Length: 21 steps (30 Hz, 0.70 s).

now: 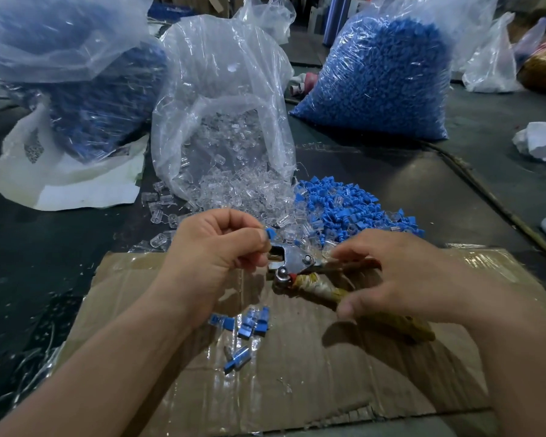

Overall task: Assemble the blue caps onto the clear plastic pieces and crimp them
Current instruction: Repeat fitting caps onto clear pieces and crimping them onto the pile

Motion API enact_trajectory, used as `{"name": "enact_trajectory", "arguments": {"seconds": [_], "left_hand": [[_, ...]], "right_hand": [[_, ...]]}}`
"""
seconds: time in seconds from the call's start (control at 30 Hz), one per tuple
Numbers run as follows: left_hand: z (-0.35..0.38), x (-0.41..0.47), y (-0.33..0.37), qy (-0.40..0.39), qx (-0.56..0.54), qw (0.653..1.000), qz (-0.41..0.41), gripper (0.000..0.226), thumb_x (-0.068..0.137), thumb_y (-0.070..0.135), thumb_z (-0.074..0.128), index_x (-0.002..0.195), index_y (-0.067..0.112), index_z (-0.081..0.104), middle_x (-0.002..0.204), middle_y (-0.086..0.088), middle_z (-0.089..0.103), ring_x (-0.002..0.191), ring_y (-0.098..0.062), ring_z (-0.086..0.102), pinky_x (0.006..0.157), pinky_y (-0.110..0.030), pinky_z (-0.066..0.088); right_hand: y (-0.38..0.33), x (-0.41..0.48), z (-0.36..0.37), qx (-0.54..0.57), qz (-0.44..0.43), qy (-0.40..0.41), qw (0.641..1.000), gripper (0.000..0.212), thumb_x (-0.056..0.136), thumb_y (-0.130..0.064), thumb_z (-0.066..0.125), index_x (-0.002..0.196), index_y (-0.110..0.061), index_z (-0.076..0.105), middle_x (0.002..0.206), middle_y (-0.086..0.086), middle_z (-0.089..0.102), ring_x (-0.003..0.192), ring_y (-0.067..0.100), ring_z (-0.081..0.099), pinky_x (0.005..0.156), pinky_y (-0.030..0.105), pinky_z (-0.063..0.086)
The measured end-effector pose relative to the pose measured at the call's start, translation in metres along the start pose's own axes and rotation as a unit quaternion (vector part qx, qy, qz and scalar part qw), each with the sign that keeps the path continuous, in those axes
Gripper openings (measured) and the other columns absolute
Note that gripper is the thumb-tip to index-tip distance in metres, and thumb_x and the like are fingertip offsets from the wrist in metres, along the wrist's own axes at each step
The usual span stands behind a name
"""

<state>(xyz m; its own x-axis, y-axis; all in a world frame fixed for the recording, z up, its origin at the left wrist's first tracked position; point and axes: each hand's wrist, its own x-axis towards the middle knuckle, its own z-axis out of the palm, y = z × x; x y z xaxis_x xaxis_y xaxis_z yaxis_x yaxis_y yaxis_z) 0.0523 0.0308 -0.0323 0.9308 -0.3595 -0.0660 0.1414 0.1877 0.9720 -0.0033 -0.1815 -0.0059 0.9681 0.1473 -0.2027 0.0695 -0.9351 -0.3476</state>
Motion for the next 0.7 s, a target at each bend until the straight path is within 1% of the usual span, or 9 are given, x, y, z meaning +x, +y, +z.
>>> {"name": "enact_trajectory", "arguments": {"seconds": [0.07,0.13,0.23,0.3,0.37,0.43,0.57,0.63,0.7], "left_hand": [[-0.001,0.001,-0.001,0.001,-0.012,1.0,-0.001,0.007,0.047,0.014,0.07,0.053,0.017,0.068,0.056,-0.007,0.063,0.045,-0.013,0.058,0.042,-0.016,0.045],[-0.003,0.001,-0.002,-0.001,-0.019,1.0,-0.002,0.007,0.047,0.013,0.07,0.053,0.016,0.068,0.056,-0.008,0.063,0.045,-0.013,0.058,0.042,-0.016,0.045],[-0.002,0.001,-0.002,-0.004,-0.019,1.0,-0.001,0.007,0.047,0.013,0.07,0.053,0.016,0.068,0.056,-0.007,0.063,0.045,-0.013,0.058,0.043,-0.016,0.046],[-0.002,0.001,-0.002,-0.002,-0.016,1.0,0.001,0.007,0.047,0.014,0.07,0.053,0.017,0.068,0.056,-0.007,0.064,0.045,-0.013,0.058,0.043,-0.016,0.046],[-0.002,0.002,-0.003,-0.002,-0.017,1.0,0.0,0.007,0.047,0.015,0.07,0.054,0.017,0.069,0.057,-0.007,0.064,0.045,-0.013,0.059,0.042,-0.016,0.046],[-0.003,0.003,-0.003,-0.003,-0.021,1.0,-0.003,0.01,0.045,0.017,0.071,0.055,0.017,0.069,0.058,-0.007,0.065,0.046,-0.013,0.06,0.042,-0.016,0.046],[-0.004,0.004,-0.006,-0.001,-0.018,1.0,0.003,0.009,0.048,0.018,0.072,0.056,0.019,0.07,0.06,-0.007,0.067,0.05,-0.013,0.062,0.046,-0.016,0.048],[-0.004,0.005,-0.006,0.004,-0.02,1.0,0.011,0.007,0.051,0.017,0.071,0.057,0.02,0.07,0.061,-0.007,0.067,0.051,-0.013,0.063,0.047,-0.017,0.048],[-0.004,0.004,-0.006,0.013,-0.024,0.999,0.022,0.005,0.054,0.016,0.069,0.058,0.018,0.069,0.062,-0.007,0.068,0.052,-0.013,0.063,0.048,-0.018,0.049]], "right_hand": [[0.001,0.001,0.004,-0.05,-0.011,-0.048,0.998,0.096,0.033,-0.085,0.053,0.12,-0.046,0.042,0.101,-0.029,0.037,0.094,-0.009,0.035,0.083,0.02,0.037],[0.002,0.004,0.009,-0.078,-0.015,-0.062,0.995,0.097,0.041,-0.075,0.068,0.127,-0.043,0.034,0.102,-0.025,0.031,0.097,-0.004,0.029,0.086,0.021,0.034],[0.004,0.007,0.009,-0.083,0.002,-0.049,0.995,0.086,0.051,-0.065,0.074,0.125,-0.039,0.04,0.098,-0.024,0.032,0.096,0.0,0.031,0.084,0.022,0.033],[0.005,0.007,0.008,-0.068,0.005,-0.035,0.997,0.063,0.059,-0.058,0.073,0.114,-0.038,0.047,0.097,-0.022,0.037,0.093,0.002,0.037,0.083,0.025,0.038],[0.001,0.007,0.011,-0.082,-0.001,-0.011,0.997,0.036,0.069,-0.045,0.067,0.1,-0.037,0.049,0.092,-0.018,0.04,0.087,0.002,0.041,0.075,0.025,0.04],[-0.005,0.009,0.016,-0.127,-0.011,0.025,0.991,0.022,0.078,-0.035,0.059,0.097,-0.033,0.049,0.091,-0.013,0.041,0.088,0.006,0.043,0.073,0.025,0.04],[-0.008,0.011,0.02,-0.162,-0.018,0.057,0.985,0.026,0.083,-0.025,0.052,0.108,-0.027,0.048,0.1,-0.007,0.043,0.093,0.012,0.042,0.078,0.027,0.043],[-0.005,0.011,0.018,-0.148,-0.014,0.062,0.987,0.027,0.083,-0.028,0.052,0.11,-0.03,0.049,0.1,-0.009,0.044,0.094,0.011,0.043,0.078,0.027,0.043],[-0.003,0.011,0.017,-0.143,-0.005,0.09,0.986,0.026,0.085,-0.034,0.051,0.111,-0.032,0.049,0.101,-0.01,0.045,0.094,0.009,0.044,0.073,0.025,0.041]]}}
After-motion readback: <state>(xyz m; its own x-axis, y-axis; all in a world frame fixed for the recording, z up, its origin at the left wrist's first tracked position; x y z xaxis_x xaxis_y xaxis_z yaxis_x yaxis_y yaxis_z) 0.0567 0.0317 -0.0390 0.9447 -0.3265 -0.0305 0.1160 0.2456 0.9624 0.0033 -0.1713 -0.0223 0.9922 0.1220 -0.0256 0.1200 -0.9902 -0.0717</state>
